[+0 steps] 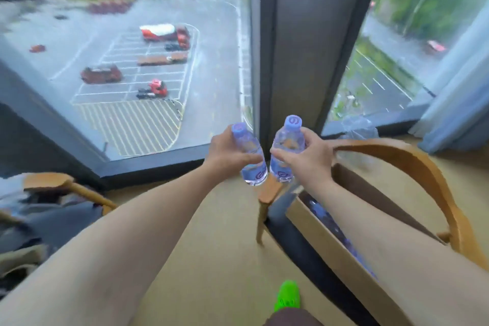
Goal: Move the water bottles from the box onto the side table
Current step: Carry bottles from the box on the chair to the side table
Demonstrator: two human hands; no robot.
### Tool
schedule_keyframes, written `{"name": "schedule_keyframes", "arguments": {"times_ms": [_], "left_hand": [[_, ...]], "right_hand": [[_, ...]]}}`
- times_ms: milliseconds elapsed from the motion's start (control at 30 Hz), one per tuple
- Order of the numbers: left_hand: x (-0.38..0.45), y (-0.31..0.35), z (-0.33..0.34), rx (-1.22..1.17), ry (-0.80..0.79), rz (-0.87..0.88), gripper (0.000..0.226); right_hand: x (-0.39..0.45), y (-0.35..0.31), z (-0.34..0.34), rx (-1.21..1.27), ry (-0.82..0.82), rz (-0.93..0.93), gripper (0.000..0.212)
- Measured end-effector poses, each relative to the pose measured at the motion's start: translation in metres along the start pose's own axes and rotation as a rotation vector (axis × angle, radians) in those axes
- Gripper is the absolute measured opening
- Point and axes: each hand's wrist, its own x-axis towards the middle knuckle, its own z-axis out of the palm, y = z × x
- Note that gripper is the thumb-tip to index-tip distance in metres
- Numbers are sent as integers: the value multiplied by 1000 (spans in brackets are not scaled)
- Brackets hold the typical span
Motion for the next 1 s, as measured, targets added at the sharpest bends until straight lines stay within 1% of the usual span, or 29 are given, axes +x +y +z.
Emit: {"name": "schedule_keyframes", "arguments": {"times_ms": [133,233,367,467,567,667,833,933,1000], "left_hand": [[-61,-34,-125,96,225,-46,54],[-121,-67,-216,95,395,-118,58],[-223,-115,-325,152,617,-201,70],[-310,-153,-388,176,773,-311,69],[-398,-189,-436,208,932,-438,69],[-488,-223,-472,188,1084,-553,61],[-638,-278,-507,159,1294,-799,62],[-722,-307,-521,141,1418,-915,66],[-775,-325,-533,124,1499,-979,67]], "right_hand": [[-53,-81,73,29,-181,-156,42],[-107,-139,134,66,-350,-260,40],[-197,-209,217,112,-561,-414,42],[-275,-252,275,142,-704,-485,50],[-357,-286,326,186,-864,-574,45],[-443,-315,368,185,-1043,-682,36],[-591,-353,426,167,-1324,-779,38],[-680,-369,458,175,-1506,-815,37],[-740,-381,479,179,-1610,-843,41]]}}
